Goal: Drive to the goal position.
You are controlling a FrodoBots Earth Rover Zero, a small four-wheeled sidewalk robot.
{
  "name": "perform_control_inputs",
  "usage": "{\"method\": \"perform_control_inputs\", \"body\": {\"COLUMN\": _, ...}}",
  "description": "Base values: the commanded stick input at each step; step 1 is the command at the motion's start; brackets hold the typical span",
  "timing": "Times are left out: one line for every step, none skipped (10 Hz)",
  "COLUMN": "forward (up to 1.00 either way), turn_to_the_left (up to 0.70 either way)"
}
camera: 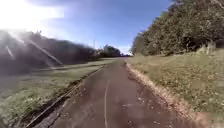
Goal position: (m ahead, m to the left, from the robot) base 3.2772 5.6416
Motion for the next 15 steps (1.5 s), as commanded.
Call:
{"method": "perform_control_inputs", "body": {"forward": 0.85, "turn_to_the_left": 0.0}}
{"method": "perform_control_inputs", "body": {"forward": 0.85, "turn_to_the_left": 0.0}}
{"method": "perform_control_inputs", "body": {"forward": 0.85, "turn_to_the_left": 0.0}}
{"method": "perform_control_inputs", "body": {"forward": 0.85, "turn_to_the_left": 0.0}}
{"method": "perform_control_inputs", "body": {"forward": 0.85, "turn_to_the_left": 0.0}}
{"method": "perform_control_inputs", "body": {"forward": 0.85, "turn_to_the_left": 0.0}}
{"method": "perform_control_inputs", "body": {"forward": 0.85, "turn_to_the_left": -0.04}}
{"method": "perform_control_inputs", "body": {"forward": 0.85, "turn_to_the_left": -0.08}}
{"method": "perform_control_inputs", "body": {"forward": 0.85, "turn_to_the_left": -0.34}}
{"method": "perform_control_inputs", "body": {"forward": 0.85, "turn_to_the_left": -0.34}}
{"method": "perform_control_inputs", "body": {"forward": 0.85, "turn_to_the_left": -0.34}}
{"method": "perform_control_inputs", "body": {"forward": 0.85, "turn_to_the_left": -0.34}}
{"method": "perform_control_inputs", "body": {"forward": 0.85, "turn_to_the_left": -0.21}}
{"method": "perform_control_inputs", "body": {"forward": 0.85, "turn_to_the_left": -0.09}}
{"method": "perform_control_inputs", "body": {"forward": 0.85, "turn_to_the_left": 0.0}}
